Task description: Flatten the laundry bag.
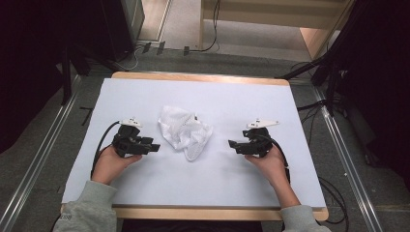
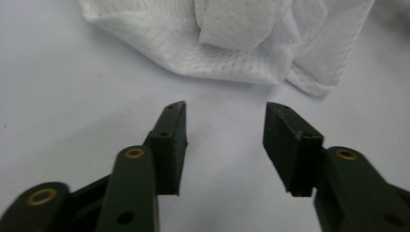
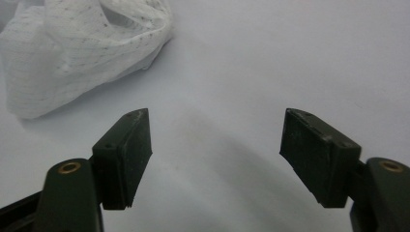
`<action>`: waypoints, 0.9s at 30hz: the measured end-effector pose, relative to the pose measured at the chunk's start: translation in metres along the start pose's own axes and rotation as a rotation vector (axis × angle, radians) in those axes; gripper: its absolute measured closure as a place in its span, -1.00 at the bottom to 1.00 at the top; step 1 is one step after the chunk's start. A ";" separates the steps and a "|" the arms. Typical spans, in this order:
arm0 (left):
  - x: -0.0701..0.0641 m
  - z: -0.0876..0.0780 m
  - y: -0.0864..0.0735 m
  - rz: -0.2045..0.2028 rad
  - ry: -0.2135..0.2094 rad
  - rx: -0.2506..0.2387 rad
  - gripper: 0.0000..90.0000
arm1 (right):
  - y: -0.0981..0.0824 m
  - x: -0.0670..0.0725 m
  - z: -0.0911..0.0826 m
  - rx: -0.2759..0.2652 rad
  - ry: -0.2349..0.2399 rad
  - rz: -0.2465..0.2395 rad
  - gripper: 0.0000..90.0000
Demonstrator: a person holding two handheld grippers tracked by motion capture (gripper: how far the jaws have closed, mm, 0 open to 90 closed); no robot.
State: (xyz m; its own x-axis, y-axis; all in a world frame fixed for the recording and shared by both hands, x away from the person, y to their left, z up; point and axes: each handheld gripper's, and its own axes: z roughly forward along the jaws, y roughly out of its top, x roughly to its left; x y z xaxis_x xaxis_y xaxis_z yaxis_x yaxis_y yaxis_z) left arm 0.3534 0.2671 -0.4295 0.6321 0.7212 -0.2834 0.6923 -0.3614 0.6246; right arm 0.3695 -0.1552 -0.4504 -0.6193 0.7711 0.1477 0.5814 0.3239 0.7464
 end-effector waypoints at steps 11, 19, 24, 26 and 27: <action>0.003 0.003 0.001 -0.013 -0.013 0.007 -0.02 | 0.002 0.001 -0.002 0.015 0.033 -0.003 -0.15; 0.003 0.002 0.001 -0.012 -0.020 -0.003 -0.05 | 0.001 0.003 -0.003 0.033 0.045 0.005 -0.03; 0.004 0.003 0.001 -0.015 -0.021 0.002 -0.07 | 0.001 0.003 -0.003 0.045 0.054 0.001 0.02; 0.004 0.002 0.001 -0.014 -0.018 0.002 -0.07 | 0.001 0.003 -0.002 0.046 0.058 -0.005 0.03; 0.004 0.002 0.001 -0.013 -0.019 0.000 -0.07 | 0.001 0.003 -0.003 0.046 0.060 -0.004 0.03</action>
State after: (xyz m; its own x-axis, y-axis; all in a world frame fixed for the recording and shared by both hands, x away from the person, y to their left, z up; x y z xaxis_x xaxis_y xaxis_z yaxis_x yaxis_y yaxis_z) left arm 0.3577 0.2684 -0.4315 0.6298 0.7143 -0.3053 0.7004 -0.3523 0.6207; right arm 0.3671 -0.1540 -0.4475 -0.6511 0.7363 0.1843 0.6017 0.3527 0.7166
